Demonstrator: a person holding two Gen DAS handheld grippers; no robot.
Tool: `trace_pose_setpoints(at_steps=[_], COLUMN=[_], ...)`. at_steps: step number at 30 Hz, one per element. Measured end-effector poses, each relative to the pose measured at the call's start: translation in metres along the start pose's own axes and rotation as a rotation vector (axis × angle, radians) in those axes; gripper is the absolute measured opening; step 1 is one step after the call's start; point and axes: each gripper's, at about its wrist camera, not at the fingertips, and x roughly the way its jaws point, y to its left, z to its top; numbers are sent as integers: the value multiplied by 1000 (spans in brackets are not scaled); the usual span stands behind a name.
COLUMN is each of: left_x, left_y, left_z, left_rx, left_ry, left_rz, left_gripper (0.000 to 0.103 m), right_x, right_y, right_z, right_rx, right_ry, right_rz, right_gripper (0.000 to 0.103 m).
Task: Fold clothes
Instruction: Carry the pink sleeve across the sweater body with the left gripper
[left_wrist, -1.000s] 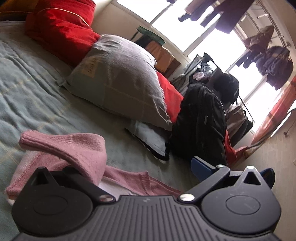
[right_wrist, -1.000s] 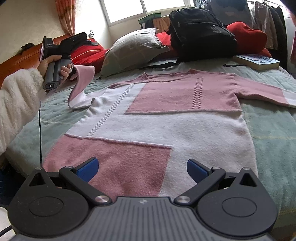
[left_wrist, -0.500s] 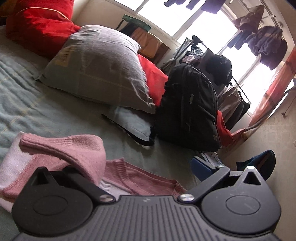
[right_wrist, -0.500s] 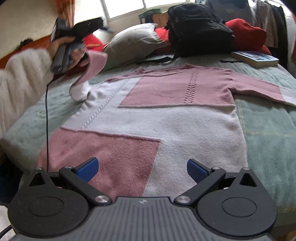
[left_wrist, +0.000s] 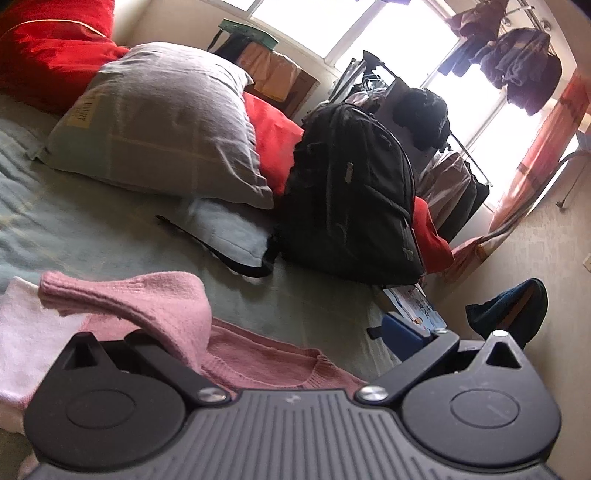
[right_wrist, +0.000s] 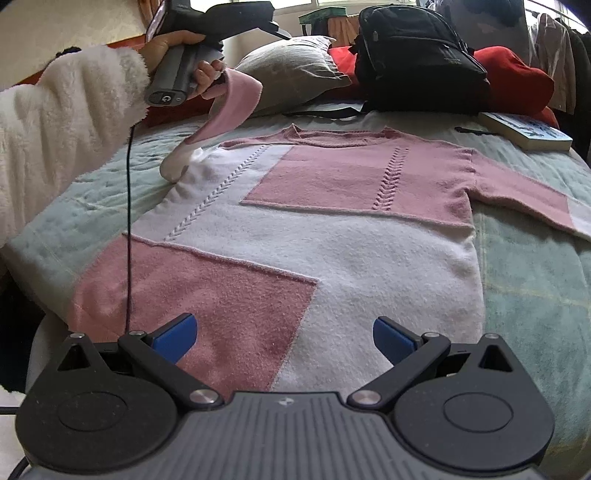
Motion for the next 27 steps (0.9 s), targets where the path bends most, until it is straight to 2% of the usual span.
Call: trace_pose_setpoints(at_steps=[17, 27], left_x=[39, 67], left_y=[-69, -76], left_z=[-22, -51], left_rx=[109, 202], left_ry=[75, 175], left_rz=[-43, -19], left_gripper=[102, 102], right_x=[-12, -8], right_y=[-28, -36], right_z=[-4, -7], right_rx=[79, 112], right_ry=[-73, -68], right_rz=[50, 56], right_gripper=[103, 103])
